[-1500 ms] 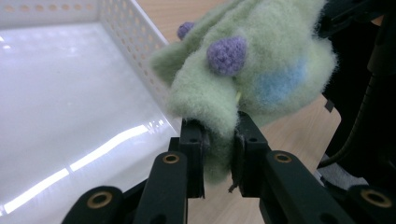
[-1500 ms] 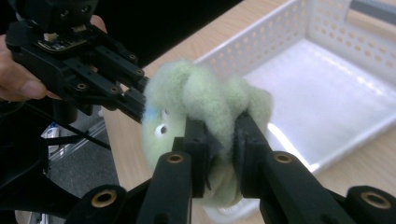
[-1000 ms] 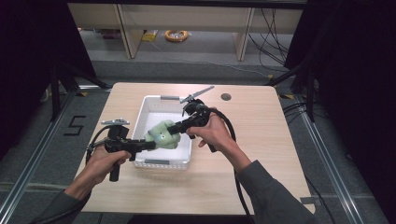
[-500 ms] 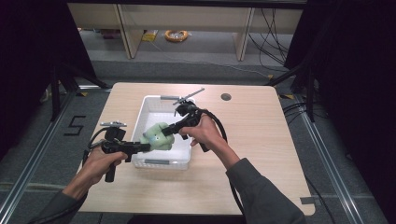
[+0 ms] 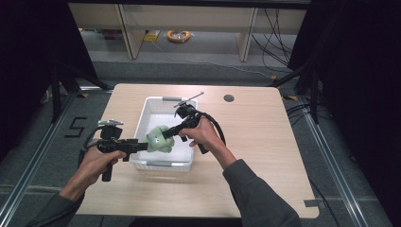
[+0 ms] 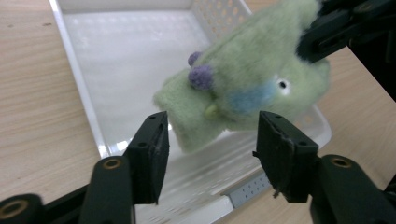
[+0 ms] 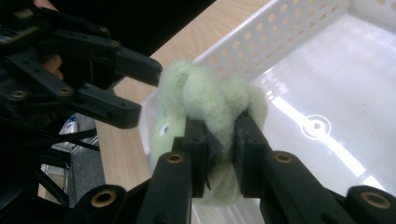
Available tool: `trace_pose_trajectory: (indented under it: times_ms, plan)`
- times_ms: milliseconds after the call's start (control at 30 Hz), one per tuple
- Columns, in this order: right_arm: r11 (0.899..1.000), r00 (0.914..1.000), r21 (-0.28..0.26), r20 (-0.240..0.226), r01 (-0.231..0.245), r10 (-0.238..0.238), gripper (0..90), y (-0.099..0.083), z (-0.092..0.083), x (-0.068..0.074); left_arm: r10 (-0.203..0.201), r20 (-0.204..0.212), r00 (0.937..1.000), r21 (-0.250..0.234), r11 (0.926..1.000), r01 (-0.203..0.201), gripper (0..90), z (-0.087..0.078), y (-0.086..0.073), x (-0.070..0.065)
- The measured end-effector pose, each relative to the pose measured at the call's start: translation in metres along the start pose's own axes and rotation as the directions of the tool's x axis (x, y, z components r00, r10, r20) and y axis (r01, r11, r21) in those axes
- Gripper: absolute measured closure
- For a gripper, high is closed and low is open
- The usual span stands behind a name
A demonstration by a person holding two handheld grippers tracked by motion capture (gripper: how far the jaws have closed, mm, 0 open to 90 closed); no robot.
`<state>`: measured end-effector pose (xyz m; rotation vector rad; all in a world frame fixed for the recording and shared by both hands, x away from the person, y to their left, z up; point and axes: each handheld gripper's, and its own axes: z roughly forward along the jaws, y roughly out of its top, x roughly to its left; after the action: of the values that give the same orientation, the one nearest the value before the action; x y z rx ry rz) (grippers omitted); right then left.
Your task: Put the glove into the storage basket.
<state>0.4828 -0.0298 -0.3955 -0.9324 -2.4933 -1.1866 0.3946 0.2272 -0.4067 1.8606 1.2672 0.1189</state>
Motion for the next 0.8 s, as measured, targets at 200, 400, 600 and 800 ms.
trace_pose_trajectory:
  times_ms: [200, 400, 600, 800]
  plan:
    - [1.000, 0.9997, 0.004, 0.000, -0.025, 0.025, 78.2, 0.000, 0.007, -0.005, 0.015, 0.005, 0.9999, -0.034, 0.9993, -0.015, 41.7, -0.006, 0.002, -0.010]
    - [0.999, 0.9988, 0.002, -0.036, -0.033, 0.033, 78.2, 0.001, 0.012, -0.004, 0.056, 0.019, 0.9982, -0.008, 0.9984, -0.056, 41.6, -0.010, 0.001, -0.016]
    - [0.998, 0.9980, 0.025, -0.013, -0.061, 0.061, 78.1, 0.000, 0.023, -0.011, 0.024, 0.021, 0.9995, -0.019, 0.9995, -0.023, 40.1, -0.004, -0.003, -0.017]
    - [0.995, 0.9954, 0.052, 0.045, -0.087, 0.085, 78.0, -0.003, 0.027, -0.023, 0.017, 0.015, 0.9997, -0.014, 0.9998, -0.017, 37.7, -0.004, -0.006, -0.015]
